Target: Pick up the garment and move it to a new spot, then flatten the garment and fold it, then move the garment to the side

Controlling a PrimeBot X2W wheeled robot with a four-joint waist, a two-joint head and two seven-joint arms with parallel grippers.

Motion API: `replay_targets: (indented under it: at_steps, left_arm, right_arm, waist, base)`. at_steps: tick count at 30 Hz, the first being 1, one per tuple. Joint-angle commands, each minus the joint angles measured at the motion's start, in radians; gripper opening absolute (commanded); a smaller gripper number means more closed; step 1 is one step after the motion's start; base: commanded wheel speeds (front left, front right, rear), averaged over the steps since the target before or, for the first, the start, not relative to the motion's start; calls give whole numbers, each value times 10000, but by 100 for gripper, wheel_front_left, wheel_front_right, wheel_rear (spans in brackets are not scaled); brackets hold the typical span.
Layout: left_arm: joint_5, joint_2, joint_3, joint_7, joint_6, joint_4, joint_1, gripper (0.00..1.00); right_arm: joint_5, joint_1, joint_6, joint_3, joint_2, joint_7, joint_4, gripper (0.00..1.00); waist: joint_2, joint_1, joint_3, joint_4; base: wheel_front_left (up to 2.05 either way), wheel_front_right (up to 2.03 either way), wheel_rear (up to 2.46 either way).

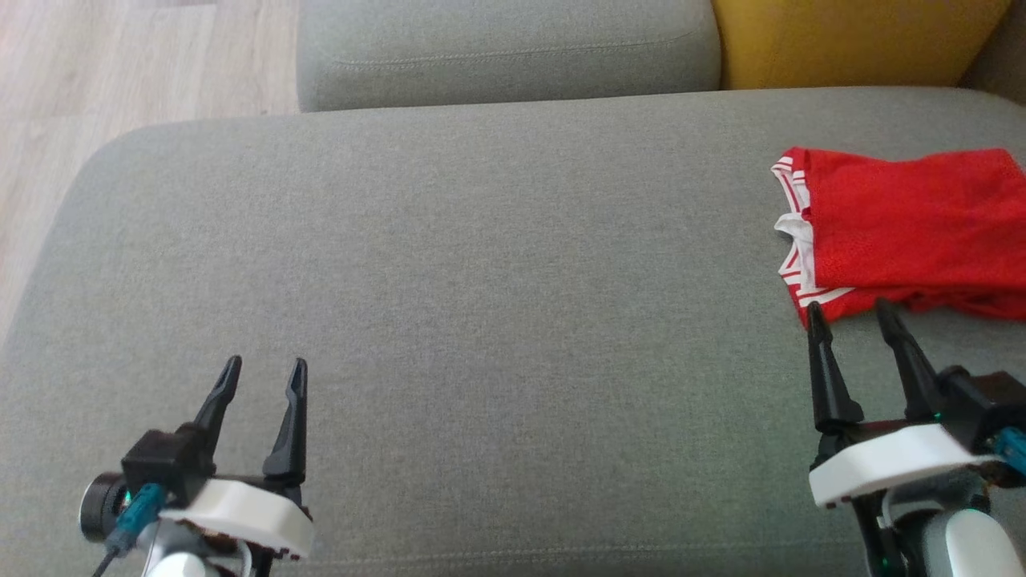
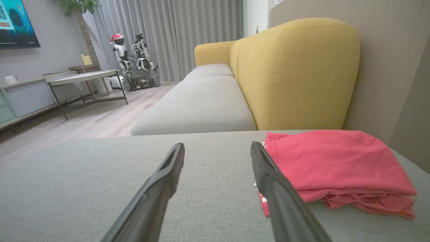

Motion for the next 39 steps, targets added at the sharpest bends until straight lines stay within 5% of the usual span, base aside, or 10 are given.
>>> replay_targets:
  at_steps: [1,31,32,39]
  left_arm:
    - [89,266,363,-117,50,-289,-424,100]
    - [118,337,294,-15,102,-176,-471,100]
    - [49,84,-89,19,80,97,5,0]
    - [-188,-240,-230,79,38,690,269,0]
  right_arm:
    - [-66,-236,65,258,-44,36,-420,100]
    - [-118,-113,65,317,-43,356,-687,100]
    - [-156,198,0,89,4,332,-286,0]
    - [119,354,-1,140,4,327,449,0]
  waist:
    - [-1,1,-13,-25]
    - [-1,1,-38,-93]
    - [-1,1,-38,-93]
    - [-1,1,-35,-93]
  base:
    - [0,0,0]
    - [0,0,0]
    - [0,0,0]
    - [0,0,0]
